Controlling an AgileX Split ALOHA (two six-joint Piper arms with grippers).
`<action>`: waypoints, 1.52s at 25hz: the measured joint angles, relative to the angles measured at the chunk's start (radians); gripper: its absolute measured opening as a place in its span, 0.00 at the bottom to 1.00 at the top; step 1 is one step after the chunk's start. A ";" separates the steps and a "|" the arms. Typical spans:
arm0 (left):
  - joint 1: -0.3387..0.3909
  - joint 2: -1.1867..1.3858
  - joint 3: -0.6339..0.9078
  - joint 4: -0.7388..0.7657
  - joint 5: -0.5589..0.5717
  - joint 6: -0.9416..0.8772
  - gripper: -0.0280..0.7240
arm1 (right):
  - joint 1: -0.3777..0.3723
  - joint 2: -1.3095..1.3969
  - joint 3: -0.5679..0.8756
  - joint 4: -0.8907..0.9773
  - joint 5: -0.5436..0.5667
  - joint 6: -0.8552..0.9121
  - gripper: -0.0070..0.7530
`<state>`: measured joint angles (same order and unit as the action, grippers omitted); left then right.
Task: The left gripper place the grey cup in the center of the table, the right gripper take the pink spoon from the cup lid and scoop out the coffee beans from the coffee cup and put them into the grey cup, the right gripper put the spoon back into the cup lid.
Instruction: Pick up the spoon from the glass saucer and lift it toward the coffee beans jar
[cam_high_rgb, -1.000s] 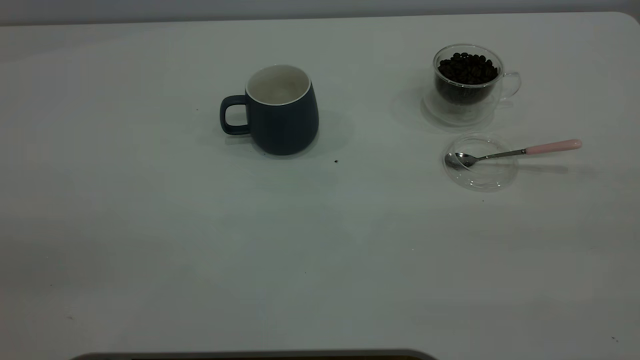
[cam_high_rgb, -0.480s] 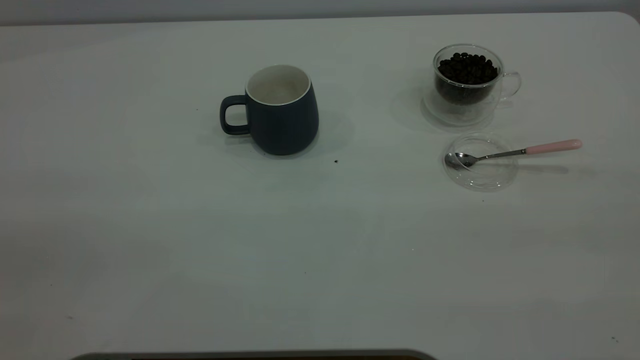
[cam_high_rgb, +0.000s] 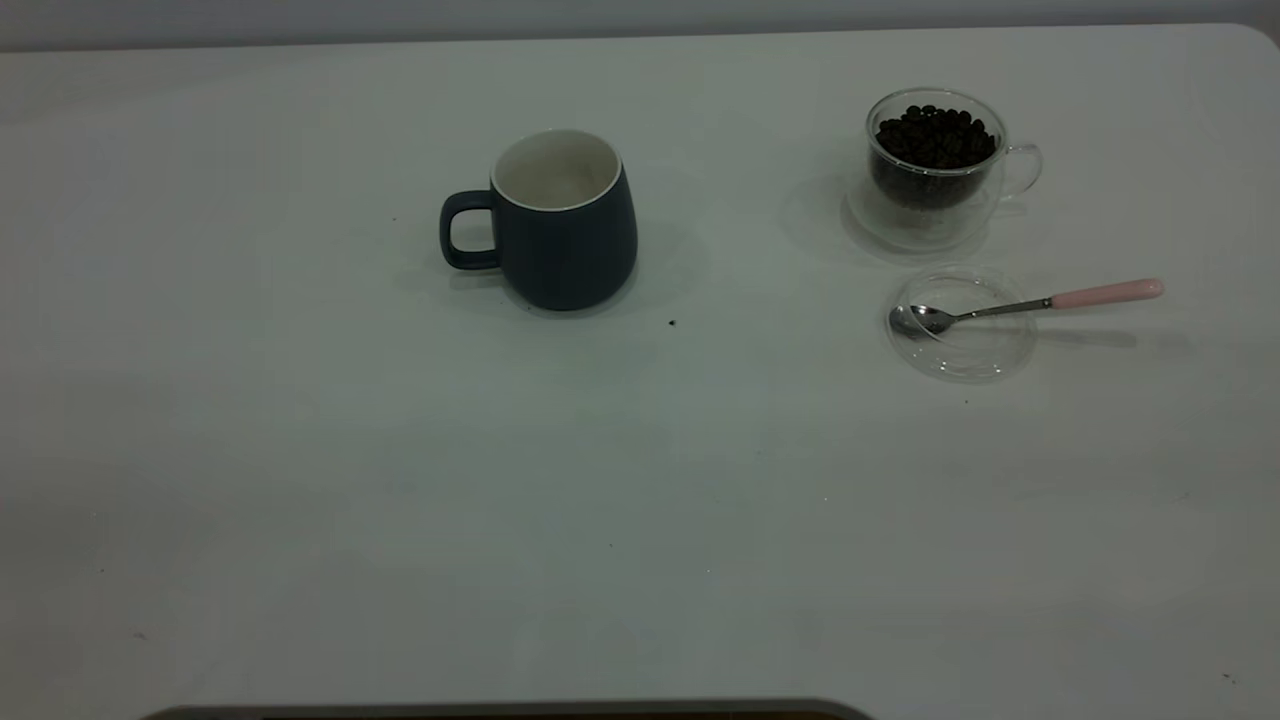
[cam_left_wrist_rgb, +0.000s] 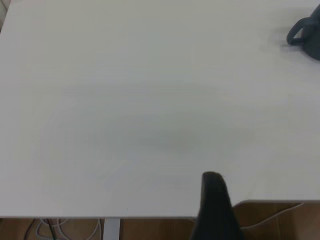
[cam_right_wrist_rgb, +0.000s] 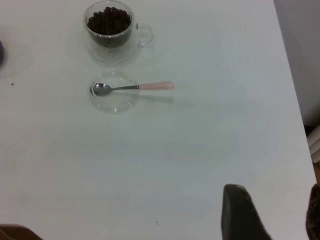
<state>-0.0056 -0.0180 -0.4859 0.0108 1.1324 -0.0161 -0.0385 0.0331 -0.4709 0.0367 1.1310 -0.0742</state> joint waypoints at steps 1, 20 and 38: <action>0.000 0.000 0.000 0.000 0.000 0.000 0.82 | 0.000 0.000 0.000 0.000 0.000 0.000 0.48; 0.001 0.000 0.000 0.002 0.001 -0.021 0.82 | 0.000 0.000 0.000 0.000 0.000 0.000 0.48; 0.001 0.000 0.000 0.003 0.001 -0.027 0.82 | 0.000 0.007 -0.001 0.045 -0.004 0.000 0.48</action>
<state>-0.0048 -0.0180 -0.4859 0.0137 1.1332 -0.0427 -0.0385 0.0404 -0.4720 0.0814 1.1266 -0.0742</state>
